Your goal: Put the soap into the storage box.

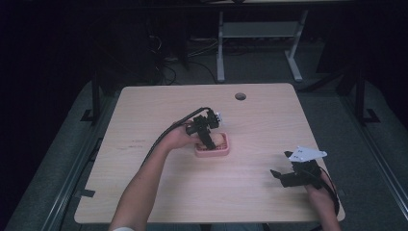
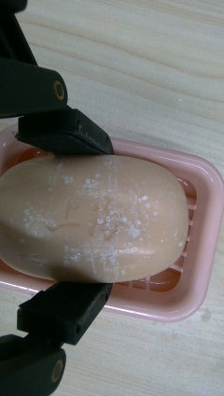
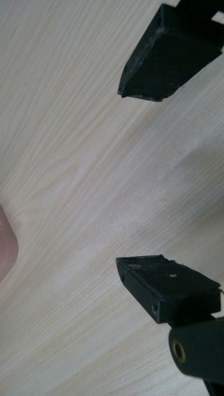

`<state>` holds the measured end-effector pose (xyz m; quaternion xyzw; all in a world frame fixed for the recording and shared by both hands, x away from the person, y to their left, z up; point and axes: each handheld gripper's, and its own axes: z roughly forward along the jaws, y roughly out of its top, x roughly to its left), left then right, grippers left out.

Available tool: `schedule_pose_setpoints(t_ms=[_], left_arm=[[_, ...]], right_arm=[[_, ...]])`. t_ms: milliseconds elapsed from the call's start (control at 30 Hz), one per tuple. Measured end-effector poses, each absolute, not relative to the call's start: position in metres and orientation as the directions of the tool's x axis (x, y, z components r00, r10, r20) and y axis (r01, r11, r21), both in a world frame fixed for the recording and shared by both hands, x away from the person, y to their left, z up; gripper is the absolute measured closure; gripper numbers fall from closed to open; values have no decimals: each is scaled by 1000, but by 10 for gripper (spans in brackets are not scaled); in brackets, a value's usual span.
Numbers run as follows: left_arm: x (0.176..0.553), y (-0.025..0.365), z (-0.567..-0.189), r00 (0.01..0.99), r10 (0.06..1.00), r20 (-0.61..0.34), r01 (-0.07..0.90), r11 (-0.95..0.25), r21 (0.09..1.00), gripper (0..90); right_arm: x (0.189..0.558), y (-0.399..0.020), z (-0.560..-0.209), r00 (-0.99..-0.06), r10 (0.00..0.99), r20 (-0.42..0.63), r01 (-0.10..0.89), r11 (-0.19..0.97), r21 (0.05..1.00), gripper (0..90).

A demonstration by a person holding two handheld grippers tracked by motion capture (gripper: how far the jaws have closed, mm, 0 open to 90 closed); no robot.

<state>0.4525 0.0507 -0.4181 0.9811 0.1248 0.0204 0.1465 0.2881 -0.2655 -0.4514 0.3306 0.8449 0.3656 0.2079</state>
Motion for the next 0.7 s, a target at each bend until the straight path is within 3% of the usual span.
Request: schedule_pose_setpoints(t_ms=[567,700], left_arm=[[449,49,-418,970,242,29,224,-932,285,319],[448,50,-412,969,246,33,224,-922,317,288]], right_arm=[[289,-265,-451,-696,709,-115,404,519,753,139],[289,-266,-451,-696,708,-115,405,520,752,139]])
